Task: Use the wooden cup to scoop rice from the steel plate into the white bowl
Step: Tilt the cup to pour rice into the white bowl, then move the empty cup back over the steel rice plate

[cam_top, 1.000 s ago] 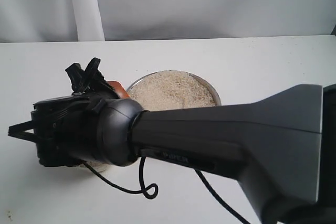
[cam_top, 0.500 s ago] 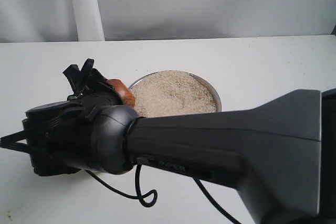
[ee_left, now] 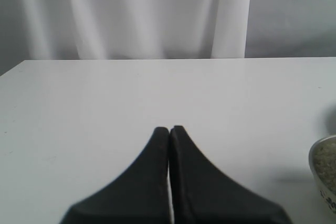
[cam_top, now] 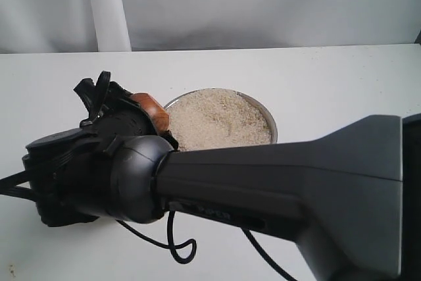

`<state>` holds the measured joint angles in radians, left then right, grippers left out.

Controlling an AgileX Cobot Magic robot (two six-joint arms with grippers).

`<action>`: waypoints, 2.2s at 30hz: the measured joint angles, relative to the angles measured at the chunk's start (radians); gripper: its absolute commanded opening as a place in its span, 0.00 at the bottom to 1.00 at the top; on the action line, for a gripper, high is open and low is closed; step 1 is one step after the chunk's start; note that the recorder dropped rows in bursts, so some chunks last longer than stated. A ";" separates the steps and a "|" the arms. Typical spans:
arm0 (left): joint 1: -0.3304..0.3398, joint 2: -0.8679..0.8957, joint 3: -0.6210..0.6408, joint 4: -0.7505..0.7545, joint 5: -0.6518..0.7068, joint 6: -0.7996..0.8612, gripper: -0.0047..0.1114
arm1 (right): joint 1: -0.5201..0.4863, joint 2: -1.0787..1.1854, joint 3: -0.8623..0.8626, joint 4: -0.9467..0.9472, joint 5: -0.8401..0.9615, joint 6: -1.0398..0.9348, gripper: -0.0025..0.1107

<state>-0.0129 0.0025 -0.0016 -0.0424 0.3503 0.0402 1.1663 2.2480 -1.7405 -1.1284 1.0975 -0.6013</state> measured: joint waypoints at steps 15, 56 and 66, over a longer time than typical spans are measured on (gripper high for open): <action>0.000 0.000 0.000 0.000 0.000 0.000 0.04 | 0.032 0.000 0.000 0.001 0.012 -0.101 0.02; 0.000 0.000 0.000 0.000 0.000 0.000 0.04 | -0.520 -0.267 0.000 0.714 -0.104 -0.039 0.02; 0.000 0.000 0.000 0.000 0.000 0.000 0.04 | -0.561 -0.121 0.000 0.561 -0.040 -0.071 0.02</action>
<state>-0.0129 0.0025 -0.0016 -0.0424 0.3503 0.0402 0.6055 2.1273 -1.7405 -0.5677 1.0570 -0.6724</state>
